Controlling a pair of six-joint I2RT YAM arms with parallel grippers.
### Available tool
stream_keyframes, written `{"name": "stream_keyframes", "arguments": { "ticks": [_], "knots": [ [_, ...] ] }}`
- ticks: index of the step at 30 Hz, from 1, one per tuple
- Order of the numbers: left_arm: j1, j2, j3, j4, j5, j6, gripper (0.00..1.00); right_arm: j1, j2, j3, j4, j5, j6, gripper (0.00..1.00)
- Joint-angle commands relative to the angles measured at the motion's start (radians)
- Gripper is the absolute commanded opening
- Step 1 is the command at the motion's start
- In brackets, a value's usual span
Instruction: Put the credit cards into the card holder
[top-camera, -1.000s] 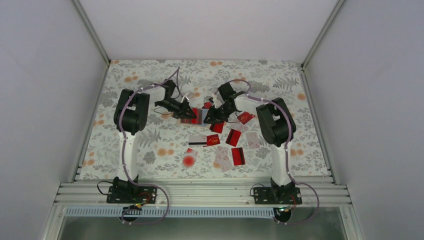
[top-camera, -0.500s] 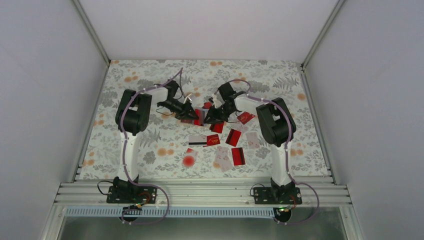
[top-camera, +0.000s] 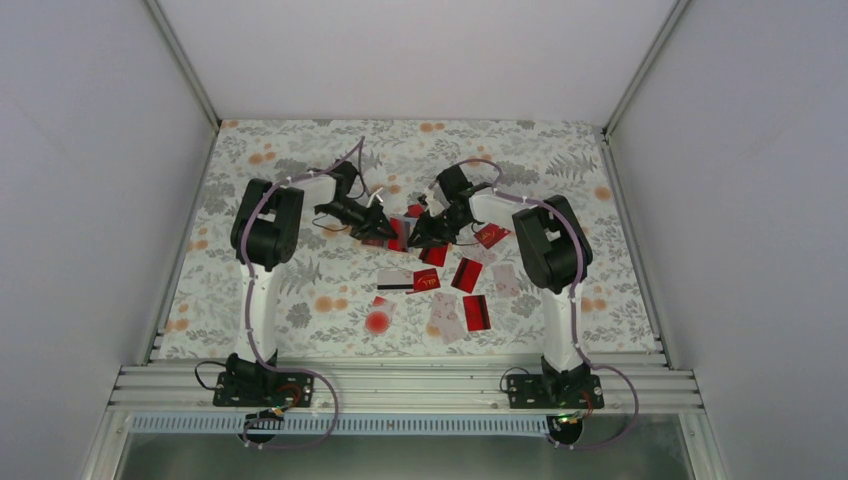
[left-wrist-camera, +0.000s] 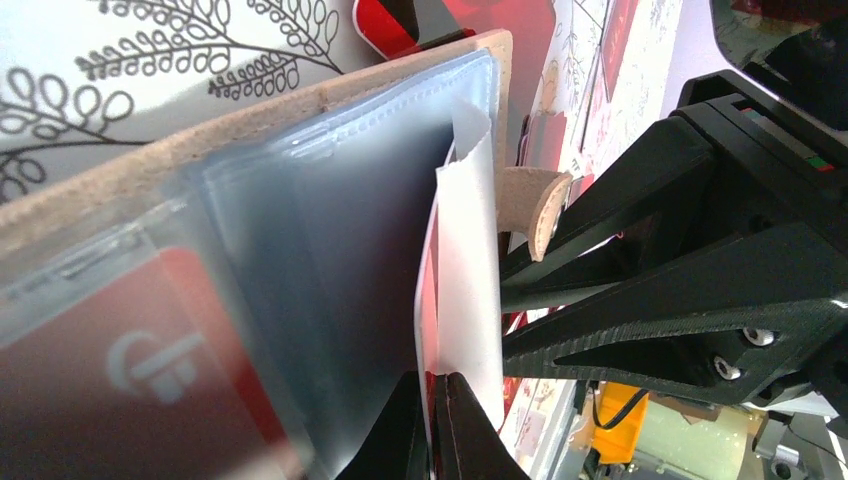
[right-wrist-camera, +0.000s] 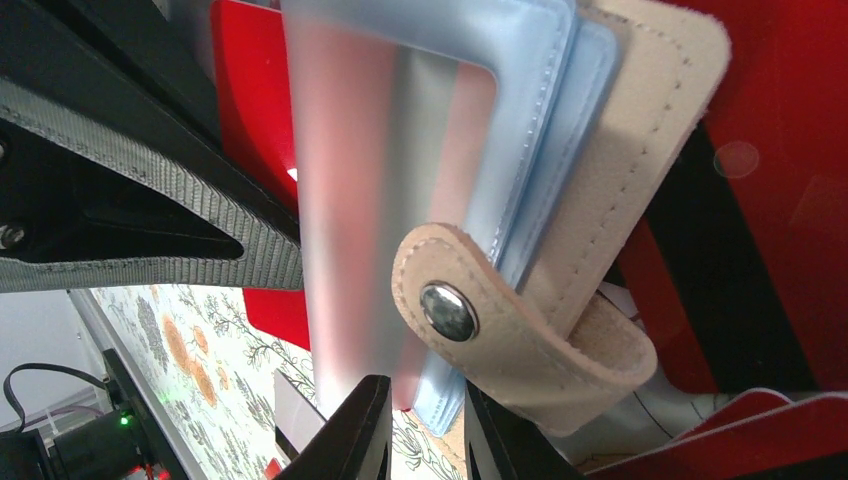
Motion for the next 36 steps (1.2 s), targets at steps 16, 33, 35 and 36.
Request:
{"name": "stream_keyframes", "arguments": {
  "ticks": [16,33,35,36],
  "knots": [
    [-0.006,0.0,-0.008,0.054,-0.05,-0.009,0.03,-0.001,0.035,-0.024,0.033,0.068,-0.019,0.2],
    [-0.022,0.06,0.063,-0.033,-0.027,0.063,0.07,-0.004,0.035,-0.016,0.032,0.071,-0.011,0.2],
    [-0.022,0.057,0.063,-0.027,-0.027,0.057,0.11,-0.002,0.034,-0.015,0.031,0.071,-0.009,0.2],
    [-0.023,0.057,0.063,-0.029,-0.028,0.057,0.15,-0.003,0.035,-0.015,0.031,0.071,-0.008,0.2]
  ]
}}
